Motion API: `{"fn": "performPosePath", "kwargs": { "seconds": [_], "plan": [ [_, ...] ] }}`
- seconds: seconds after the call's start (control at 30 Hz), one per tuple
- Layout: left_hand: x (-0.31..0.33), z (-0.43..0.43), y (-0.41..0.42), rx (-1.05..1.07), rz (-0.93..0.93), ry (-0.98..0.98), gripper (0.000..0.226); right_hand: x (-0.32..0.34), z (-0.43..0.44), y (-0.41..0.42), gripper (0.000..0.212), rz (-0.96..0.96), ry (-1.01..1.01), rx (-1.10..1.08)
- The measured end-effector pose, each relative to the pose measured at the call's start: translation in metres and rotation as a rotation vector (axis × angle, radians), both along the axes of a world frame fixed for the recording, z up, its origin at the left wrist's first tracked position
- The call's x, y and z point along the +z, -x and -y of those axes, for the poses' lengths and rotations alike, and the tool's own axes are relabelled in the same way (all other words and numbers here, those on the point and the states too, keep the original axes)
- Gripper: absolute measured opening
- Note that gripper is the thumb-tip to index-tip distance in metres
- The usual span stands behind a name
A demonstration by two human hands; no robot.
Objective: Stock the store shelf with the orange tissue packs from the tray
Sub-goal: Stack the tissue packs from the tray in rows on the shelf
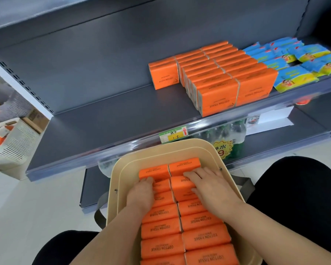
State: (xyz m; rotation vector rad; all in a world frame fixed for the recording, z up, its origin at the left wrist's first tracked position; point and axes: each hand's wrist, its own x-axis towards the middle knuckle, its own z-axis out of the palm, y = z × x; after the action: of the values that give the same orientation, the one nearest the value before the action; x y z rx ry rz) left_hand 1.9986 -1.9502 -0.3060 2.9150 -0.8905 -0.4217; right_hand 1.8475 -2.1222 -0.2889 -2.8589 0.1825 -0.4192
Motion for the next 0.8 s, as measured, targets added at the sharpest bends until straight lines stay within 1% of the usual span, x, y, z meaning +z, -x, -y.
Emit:
{"fn": "performPosePath", "kwargs": {
  "seconds": [0.1,0.3,0.4,0.5,0.6,0.73,0.8],
  "plan": [
    [0.009,-0.001,0.002,-0.002,0.076,0.009,0.022,0.0,0.001,0.001,0.051,-0.008,-0.042,-0.007],
    [0.055,-0.013,0.0,-0.119,0.301,0.16,0.019,0.004,0.005,0.001,0.047,-0.055,-0.109,-0.018],
    [0.062,-0.025,0.009,-0.152,0.218,0.108,0.025,0.006,0.006,0.002,0.048,-0.069,-0.118,-0.047],
    [0.057,-0.032,0.02,-0.123,0.144,0.054,0.034,0.009,0.005,0.004,0.05,-0.105,-0.123,-0.036],
    [0.053,-0.034,0.026,-0.085,0.115,0.069,0.043,0.012,0.002,0.008,0.051,-0.13,-0.111,-0.009],
    [0.06,-0.031,0.026,-0.072,0.098,0.088,0.045,0.022,0.003,0.01,0.05,-0.118,-0.076,0.004],
    [0.072,-0.027,0.022,-0.059,0.098,0.162,0.045,0.034,0.009,0.006,0.051,-0.066,-0.029,-0.033]
  ]
}}
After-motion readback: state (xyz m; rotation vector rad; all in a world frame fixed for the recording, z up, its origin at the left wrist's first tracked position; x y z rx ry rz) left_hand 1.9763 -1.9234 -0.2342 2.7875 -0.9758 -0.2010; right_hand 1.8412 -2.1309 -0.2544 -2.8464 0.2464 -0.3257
